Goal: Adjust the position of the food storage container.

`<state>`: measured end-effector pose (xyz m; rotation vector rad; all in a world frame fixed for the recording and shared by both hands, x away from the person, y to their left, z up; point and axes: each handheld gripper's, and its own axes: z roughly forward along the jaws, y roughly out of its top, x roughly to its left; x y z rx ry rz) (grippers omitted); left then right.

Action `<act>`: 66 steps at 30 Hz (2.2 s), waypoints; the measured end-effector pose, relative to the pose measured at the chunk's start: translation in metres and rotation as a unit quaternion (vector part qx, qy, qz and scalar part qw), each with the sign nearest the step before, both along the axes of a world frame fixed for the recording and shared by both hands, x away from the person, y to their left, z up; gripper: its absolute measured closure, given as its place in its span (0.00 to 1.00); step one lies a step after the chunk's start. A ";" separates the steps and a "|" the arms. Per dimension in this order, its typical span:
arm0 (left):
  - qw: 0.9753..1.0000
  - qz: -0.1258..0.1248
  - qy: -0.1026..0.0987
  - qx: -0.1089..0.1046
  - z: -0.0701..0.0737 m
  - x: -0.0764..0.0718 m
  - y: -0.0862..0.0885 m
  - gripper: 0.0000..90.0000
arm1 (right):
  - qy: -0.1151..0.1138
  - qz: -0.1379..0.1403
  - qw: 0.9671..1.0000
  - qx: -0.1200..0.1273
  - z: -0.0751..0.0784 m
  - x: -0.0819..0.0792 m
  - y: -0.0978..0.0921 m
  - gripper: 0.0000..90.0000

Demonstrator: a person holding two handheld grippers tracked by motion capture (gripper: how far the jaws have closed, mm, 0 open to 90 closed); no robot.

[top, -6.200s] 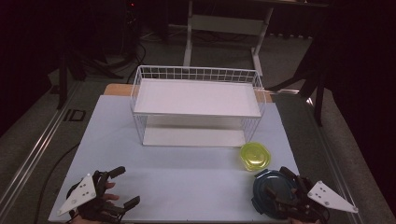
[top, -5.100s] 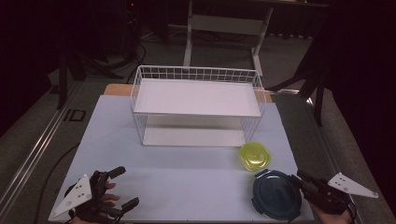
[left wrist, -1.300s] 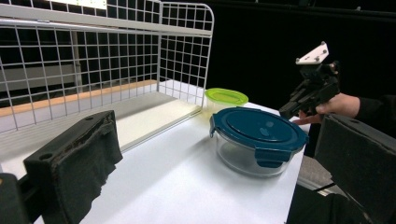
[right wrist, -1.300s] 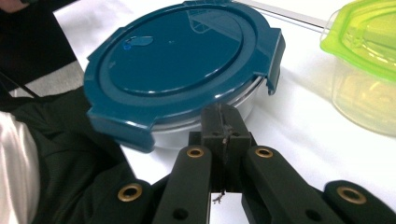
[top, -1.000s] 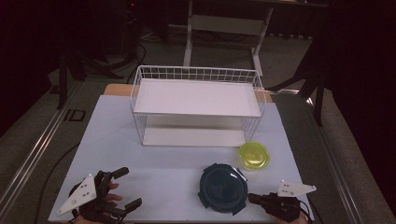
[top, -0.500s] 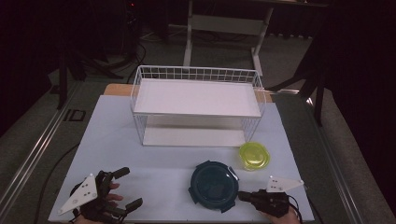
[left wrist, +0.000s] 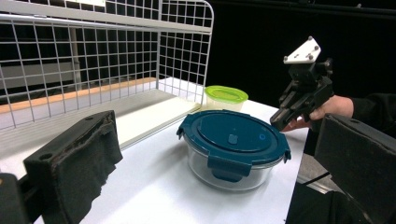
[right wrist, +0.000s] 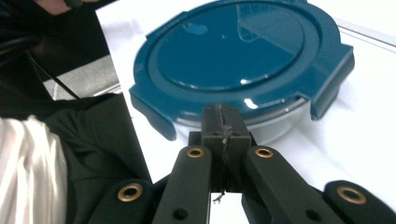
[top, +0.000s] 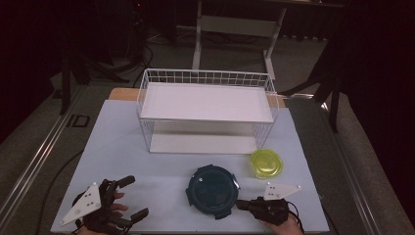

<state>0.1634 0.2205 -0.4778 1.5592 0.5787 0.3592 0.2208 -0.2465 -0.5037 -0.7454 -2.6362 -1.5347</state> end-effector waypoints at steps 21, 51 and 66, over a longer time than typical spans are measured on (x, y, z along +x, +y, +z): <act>1.000 -0.004 0.002 0.003 -0.001 0.000 -0.002 0.00 | 0.006 0.018 1.000 0.006 -0.001 0.009 0.041 1.00; 1.000 -0.007 0.013 0.009 -0.003 0.003 -0.005 0.00 | -0.006 0.030 0.999 0.011 0.005 0.023 0.088 1.00; 0.994 0.008 0.097 0.059 0.008 0.024 -0.018 0.00 | -0.058 -0.023 0.997 0.043 0.038 0.021 0.074 0.29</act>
